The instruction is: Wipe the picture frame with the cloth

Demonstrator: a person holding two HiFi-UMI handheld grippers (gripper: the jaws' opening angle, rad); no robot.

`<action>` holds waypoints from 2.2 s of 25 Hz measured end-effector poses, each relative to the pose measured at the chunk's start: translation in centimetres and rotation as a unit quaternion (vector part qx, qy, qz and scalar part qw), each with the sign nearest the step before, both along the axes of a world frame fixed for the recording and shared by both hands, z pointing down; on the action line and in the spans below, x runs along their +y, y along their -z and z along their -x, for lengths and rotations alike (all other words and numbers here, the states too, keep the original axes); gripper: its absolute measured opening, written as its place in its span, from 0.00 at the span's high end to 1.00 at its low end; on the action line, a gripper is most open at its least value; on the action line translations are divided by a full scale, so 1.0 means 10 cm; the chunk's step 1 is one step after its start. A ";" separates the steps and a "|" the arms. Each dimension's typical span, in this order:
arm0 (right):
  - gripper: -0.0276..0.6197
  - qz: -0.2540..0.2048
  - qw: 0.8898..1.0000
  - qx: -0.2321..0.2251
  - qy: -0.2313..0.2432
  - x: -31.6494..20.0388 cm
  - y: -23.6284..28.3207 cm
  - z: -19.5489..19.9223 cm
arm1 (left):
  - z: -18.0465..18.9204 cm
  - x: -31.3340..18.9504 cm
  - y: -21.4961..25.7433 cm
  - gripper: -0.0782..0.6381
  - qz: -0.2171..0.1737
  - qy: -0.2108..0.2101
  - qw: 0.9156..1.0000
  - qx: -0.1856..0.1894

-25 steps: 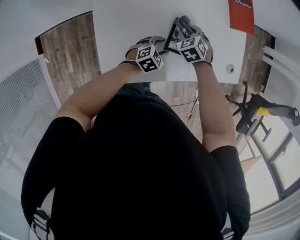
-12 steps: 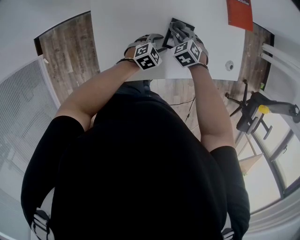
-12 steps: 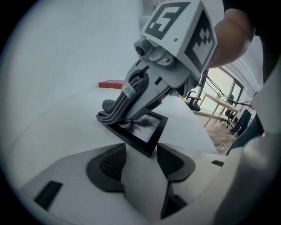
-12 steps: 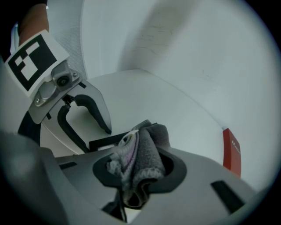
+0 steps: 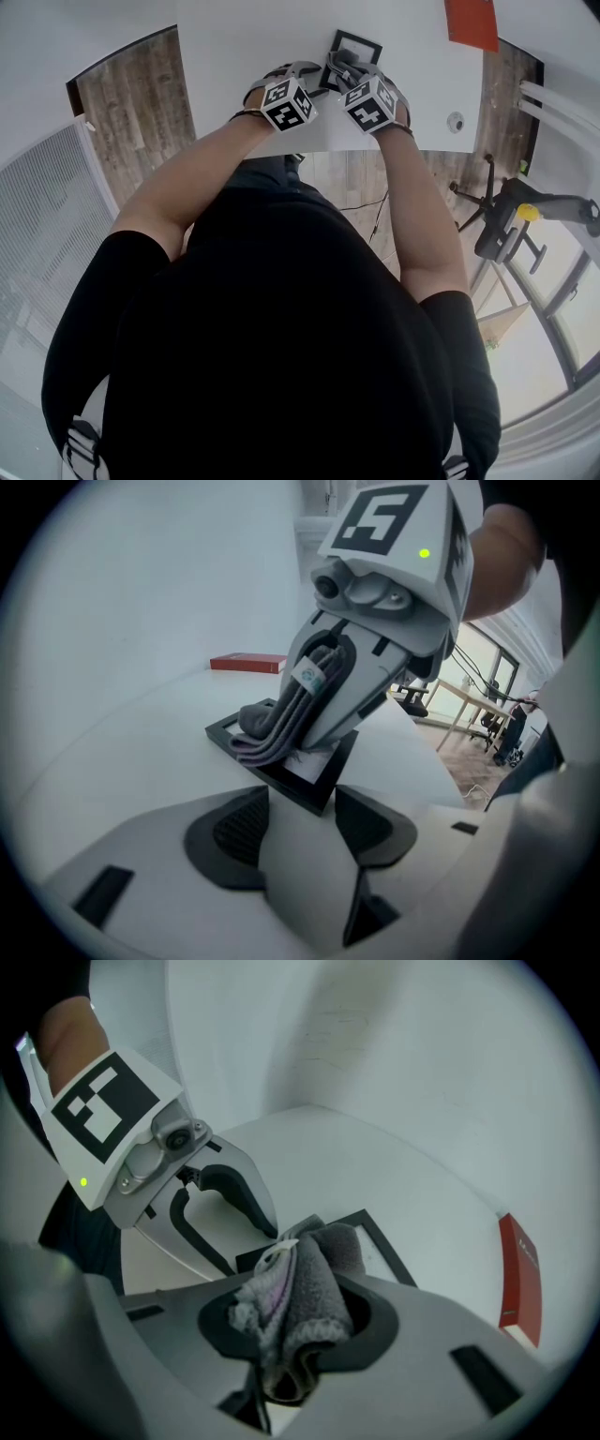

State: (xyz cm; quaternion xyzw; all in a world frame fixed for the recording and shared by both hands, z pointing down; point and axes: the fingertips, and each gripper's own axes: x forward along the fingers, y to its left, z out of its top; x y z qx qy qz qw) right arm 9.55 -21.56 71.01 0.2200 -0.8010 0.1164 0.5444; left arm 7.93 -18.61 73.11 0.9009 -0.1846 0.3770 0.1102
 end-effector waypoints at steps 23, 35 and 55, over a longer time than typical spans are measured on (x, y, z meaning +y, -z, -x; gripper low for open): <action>0.80 0.054 0.998 -0.010 0.034 0.41 0.03 0.03 | -0.01 0.00 0.00 0.57 -0.015 -0.003 1.000 0.000; 0.80 0.072 0.994 -0.076 -0.013 0.11 0.34 -0.14 | -0.02 0.01 0.02 0.58 -0.040 -0.010 0.999 0.004; 0.80 -0.054 0.996 0.068 -0.012 -0.80 0.25 -0.59 | -0.02 0.02 0.04 0.58 -0.051 -0.012 0.999 0.007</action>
